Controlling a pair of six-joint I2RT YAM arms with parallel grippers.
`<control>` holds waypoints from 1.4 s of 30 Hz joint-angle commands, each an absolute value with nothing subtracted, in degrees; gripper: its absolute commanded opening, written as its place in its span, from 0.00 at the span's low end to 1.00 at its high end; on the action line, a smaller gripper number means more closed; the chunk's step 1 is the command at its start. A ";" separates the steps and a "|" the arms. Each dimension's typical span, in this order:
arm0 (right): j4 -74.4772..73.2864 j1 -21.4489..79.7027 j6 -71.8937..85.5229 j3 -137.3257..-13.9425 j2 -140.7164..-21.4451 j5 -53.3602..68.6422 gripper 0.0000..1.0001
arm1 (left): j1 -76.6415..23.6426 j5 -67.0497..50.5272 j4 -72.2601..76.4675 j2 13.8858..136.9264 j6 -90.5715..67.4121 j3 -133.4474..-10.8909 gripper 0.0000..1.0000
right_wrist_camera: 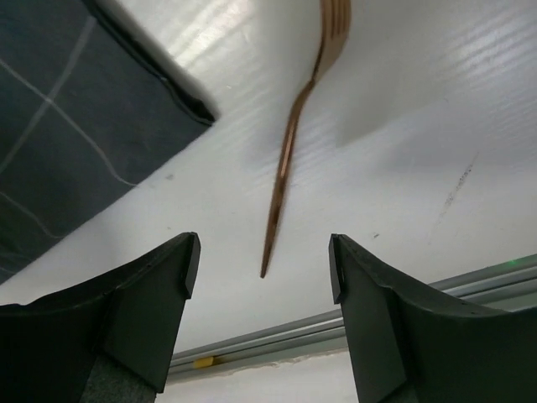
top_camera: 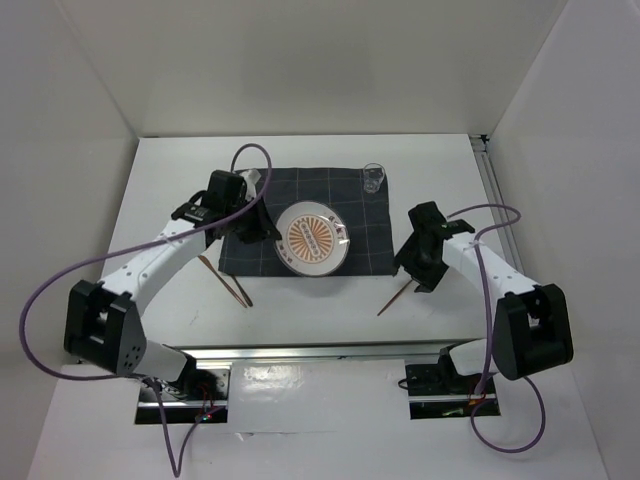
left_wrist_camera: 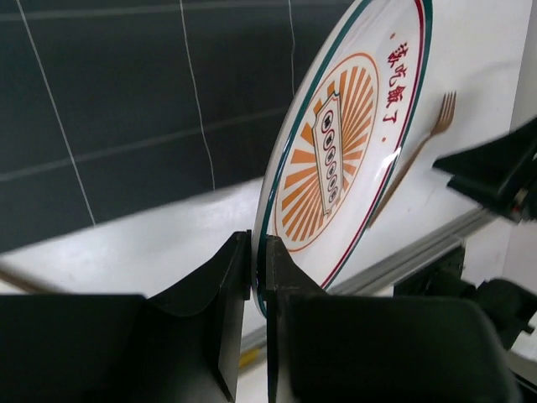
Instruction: Set the dinner table for one person
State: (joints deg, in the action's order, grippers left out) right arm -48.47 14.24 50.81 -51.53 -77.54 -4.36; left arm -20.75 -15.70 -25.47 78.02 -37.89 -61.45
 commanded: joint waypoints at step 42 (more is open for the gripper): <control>-35.25 14.06 50.10 -42.19 -82.18 -3.08 0.64 | -12.04 -23.83 -21.61 119.10 -36.56 -86.75 0.73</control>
State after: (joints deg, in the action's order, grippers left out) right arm -36.77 14.22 49.82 -41.15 -81.14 -0.60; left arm -11.88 -25.04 -20.12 119.92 -37.76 -85.73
